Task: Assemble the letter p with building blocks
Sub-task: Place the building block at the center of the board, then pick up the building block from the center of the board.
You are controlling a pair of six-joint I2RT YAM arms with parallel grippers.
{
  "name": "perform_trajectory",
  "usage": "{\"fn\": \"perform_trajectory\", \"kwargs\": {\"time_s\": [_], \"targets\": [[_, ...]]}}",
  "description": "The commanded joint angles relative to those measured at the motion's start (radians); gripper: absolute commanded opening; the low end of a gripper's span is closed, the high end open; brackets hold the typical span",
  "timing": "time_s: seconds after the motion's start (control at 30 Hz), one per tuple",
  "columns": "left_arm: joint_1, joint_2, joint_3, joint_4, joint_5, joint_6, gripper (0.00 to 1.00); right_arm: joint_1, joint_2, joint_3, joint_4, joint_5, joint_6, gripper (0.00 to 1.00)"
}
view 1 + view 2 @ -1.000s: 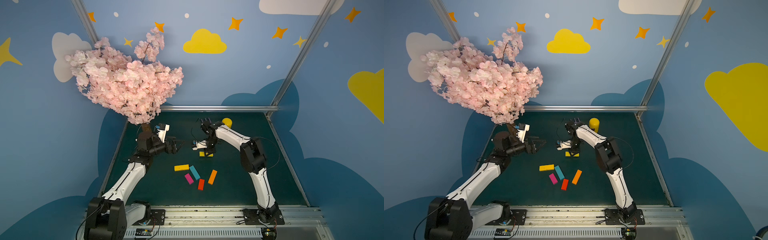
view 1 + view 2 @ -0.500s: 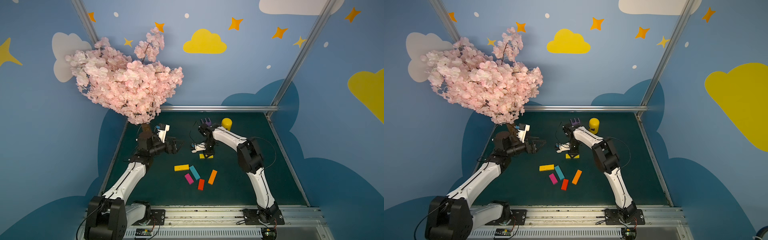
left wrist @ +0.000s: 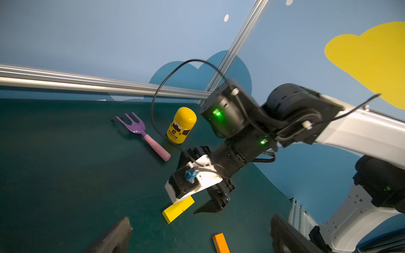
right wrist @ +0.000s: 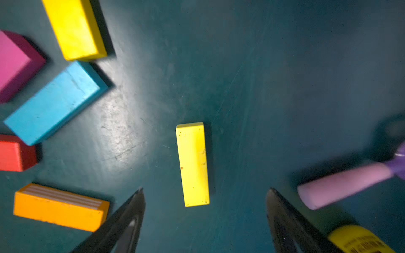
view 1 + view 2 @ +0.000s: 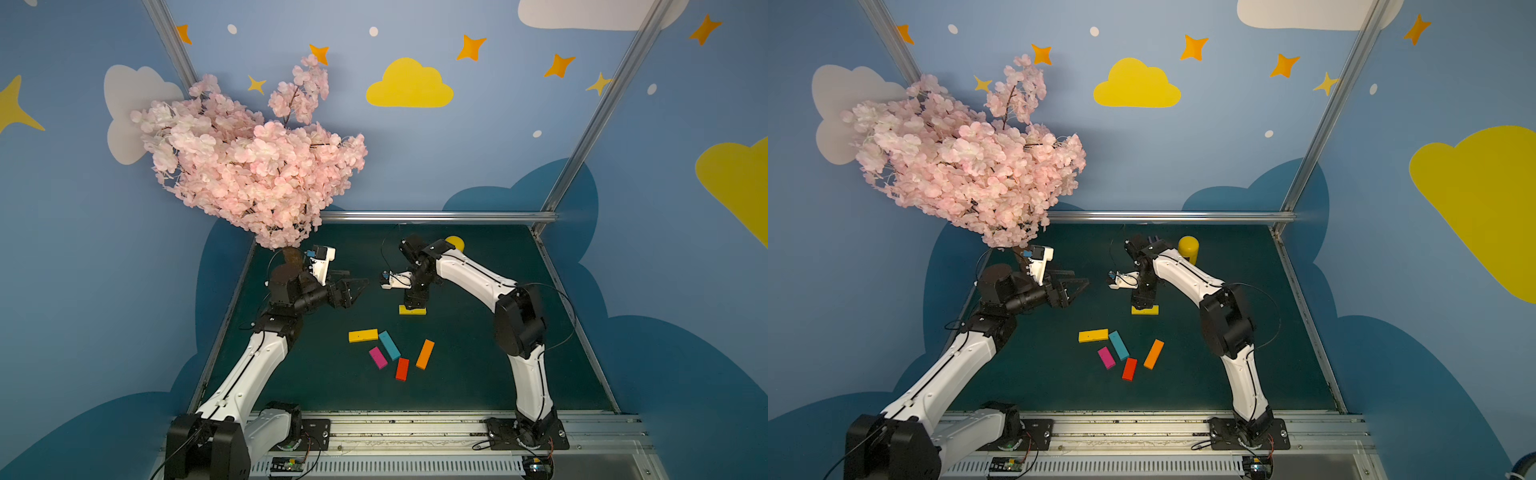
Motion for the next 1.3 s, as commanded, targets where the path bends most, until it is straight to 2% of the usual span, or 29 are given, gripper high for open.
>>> {"fn": "perform_trajectory", "kwargs": {"time_s": [0.0,0.17,0.23,0.3,0.33,0.5,0.6,0.77,1.0,1.27], "targets": [[0.002,-0.016,0.014,-0.006,-0.015,-0.007,1.00,0.019,-0.077,-0.031,0.052,0.063,0.216,0.88],[0.004,-0.026,0.012,-0.008,-0.056,-0.012,1.00,0.054,-0.204,-0.151,0.210,0.437,0.697,0.89],[0.004,-0.016,0.024,-0.007,-0.057,-0.018,1.00,0.059,-0.224,-0.169,0.211,0.511,0.774,0.89],[0.004,-0.003,0.042,-0.024,-0.054,-0.015,1.00,0.060,-0.252,-0.192,0.223,0.530,0.844,0.89],[0.004,0.001,0.050,-0.035,-0.053,-0.012,1.00,0.055,-0.273,-0.209,0.221,0.509,0.882,0.89],[0.002,-0.002,0.049,-0.028,-0.062,-0.040,1.00,-0.002,-0.397,-0.437,0.301,0.210,1.040,0.89],[0.000,0.005,0.042,-0.024,-0.056,-0.043,1.00,0.010,-0.442,-0.577,0.322,0.169,1.133,0.89],[-0.008,0.020,0.035,-0.034,-0.053,-0.037,1.00,0.045,-0.512,-0.739,0.326,0.084,1.275,0.79],[-0.035,0.049,0.032,-0.006,-0.050,-0.037,1.00,0.137,-0.499,-0.806,0.312,0.053,1.463,0.66],[-0.053,0.063,0.022,0.000,-0.045,-0.020,1.00,0.228,-0.487,-0.816,0.262,0.096,1.634,0.61]]}}
